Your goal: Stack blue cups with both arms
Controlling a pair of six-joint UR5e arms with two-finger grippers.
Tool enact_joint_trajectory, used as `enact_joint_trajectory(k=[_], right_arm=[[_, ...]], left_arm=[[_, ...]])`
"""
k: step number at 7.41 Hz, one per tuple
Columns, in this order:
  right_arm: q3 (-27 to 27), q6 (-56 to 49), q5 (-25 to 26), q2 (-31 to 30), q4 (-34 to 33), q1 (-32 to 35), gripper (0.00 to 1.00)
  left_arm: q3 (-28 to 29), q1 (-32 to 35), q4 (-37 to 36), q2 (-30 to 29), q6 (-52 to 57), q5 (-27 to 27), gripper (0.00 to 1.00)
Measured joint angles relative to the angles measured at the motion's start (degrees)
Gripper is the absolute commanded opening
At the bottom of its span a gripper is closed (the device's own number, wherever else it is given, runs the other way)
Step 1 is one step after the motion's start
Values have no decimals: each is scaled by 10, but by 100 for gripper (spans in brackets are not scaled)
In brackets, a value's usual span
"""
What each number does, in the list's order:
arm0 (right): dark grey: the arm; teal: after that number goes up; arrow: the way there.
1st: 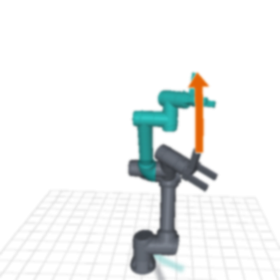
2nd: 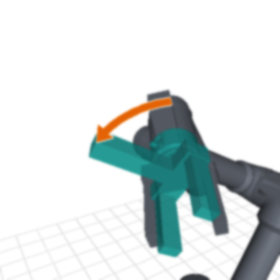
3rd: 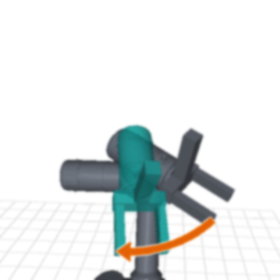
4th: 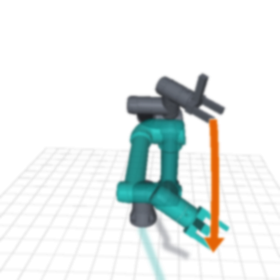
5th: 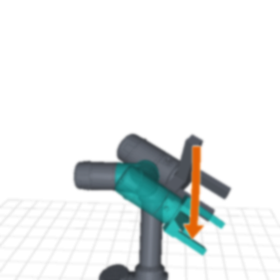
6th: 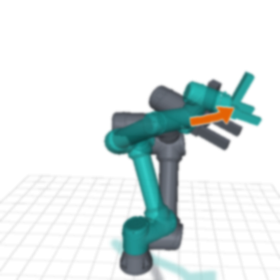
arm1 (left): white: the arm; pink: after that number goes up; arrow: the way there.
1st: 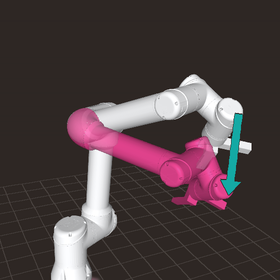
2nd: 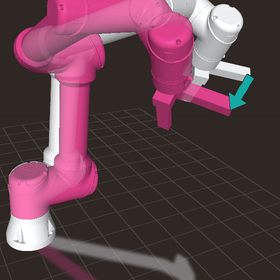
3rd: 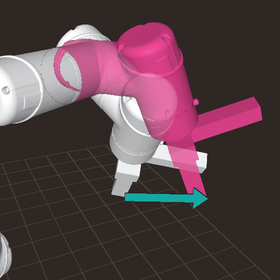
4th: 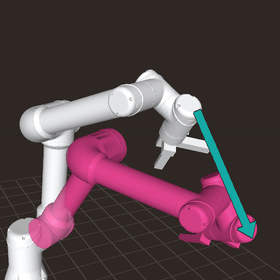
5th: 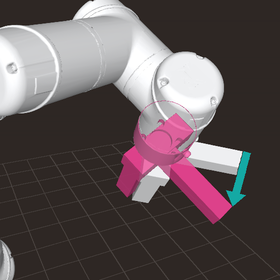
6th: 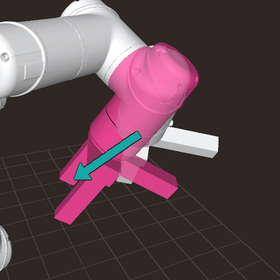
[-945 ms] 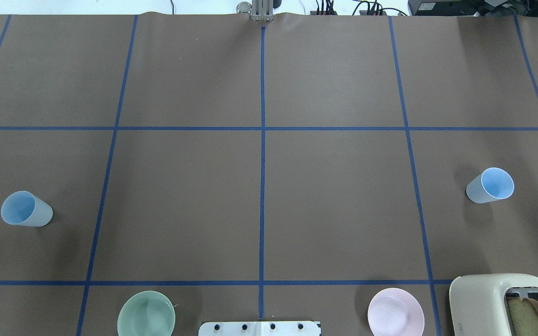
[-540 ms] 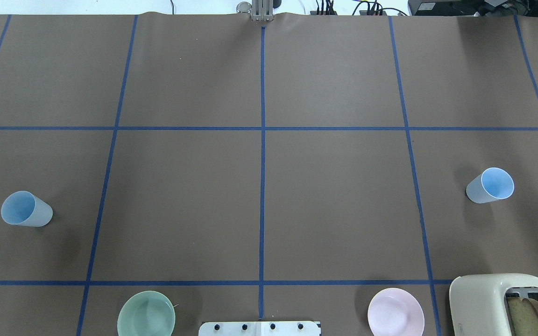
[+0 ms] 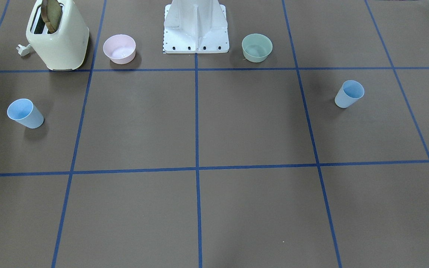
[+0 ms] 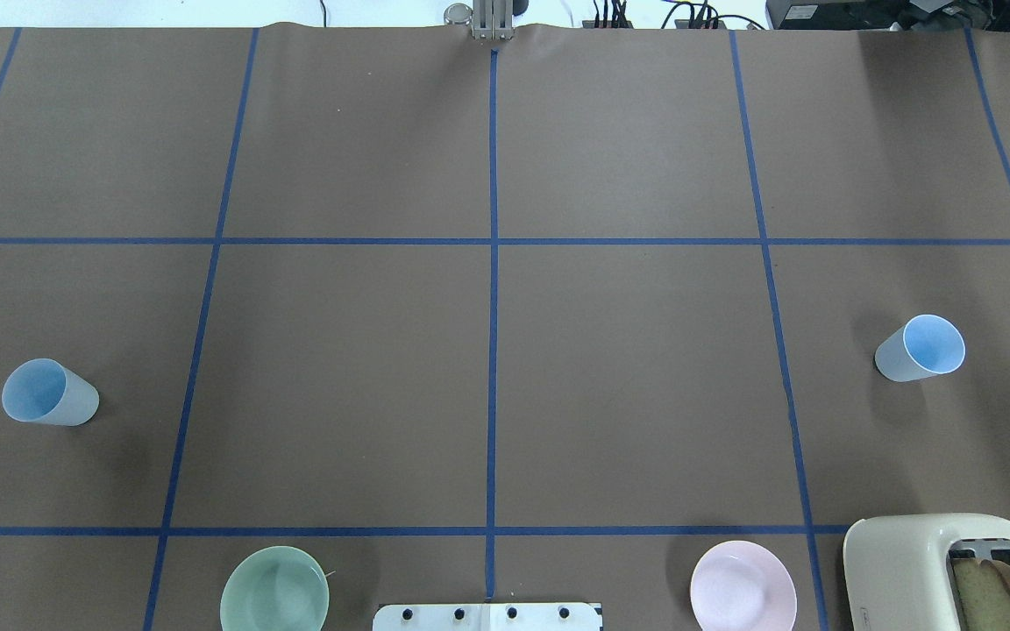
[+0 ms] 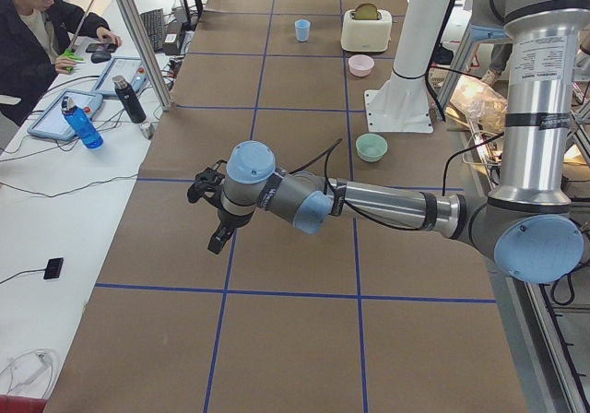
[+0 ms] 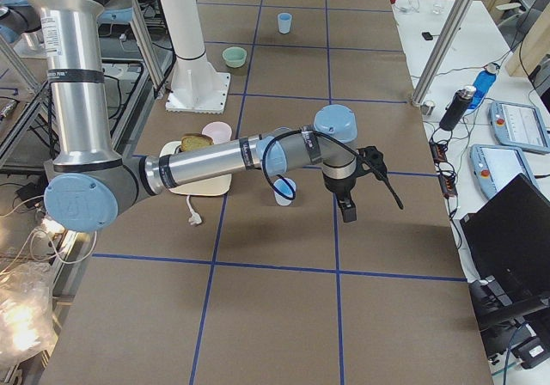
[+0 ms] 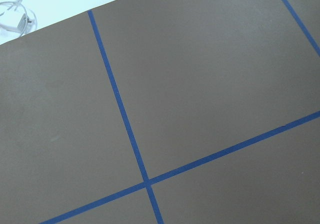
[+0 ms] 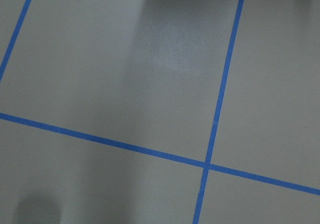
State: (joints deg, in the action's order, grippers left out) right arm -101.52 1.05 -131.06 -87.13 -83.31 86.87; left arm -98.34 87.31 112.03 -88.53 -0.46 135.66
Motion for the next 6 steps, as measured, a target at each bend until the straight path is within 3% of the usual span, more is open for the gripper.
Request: enact_joint_trajectory(k=[2, 4, 6], right_arm=[[0, 1, -1, -14, 20, 0, 100], [1, 1, -2, -20, 24, -1, 100], [0, 1, -2, -25, 25, -1, 100]], left_arm=[[-4, -43, 65, 50, -84, 41, 99], [-5, -137, 185, 107, -229, -7, 98], [-21, -222, 240, 130, -333, -60, 98]])
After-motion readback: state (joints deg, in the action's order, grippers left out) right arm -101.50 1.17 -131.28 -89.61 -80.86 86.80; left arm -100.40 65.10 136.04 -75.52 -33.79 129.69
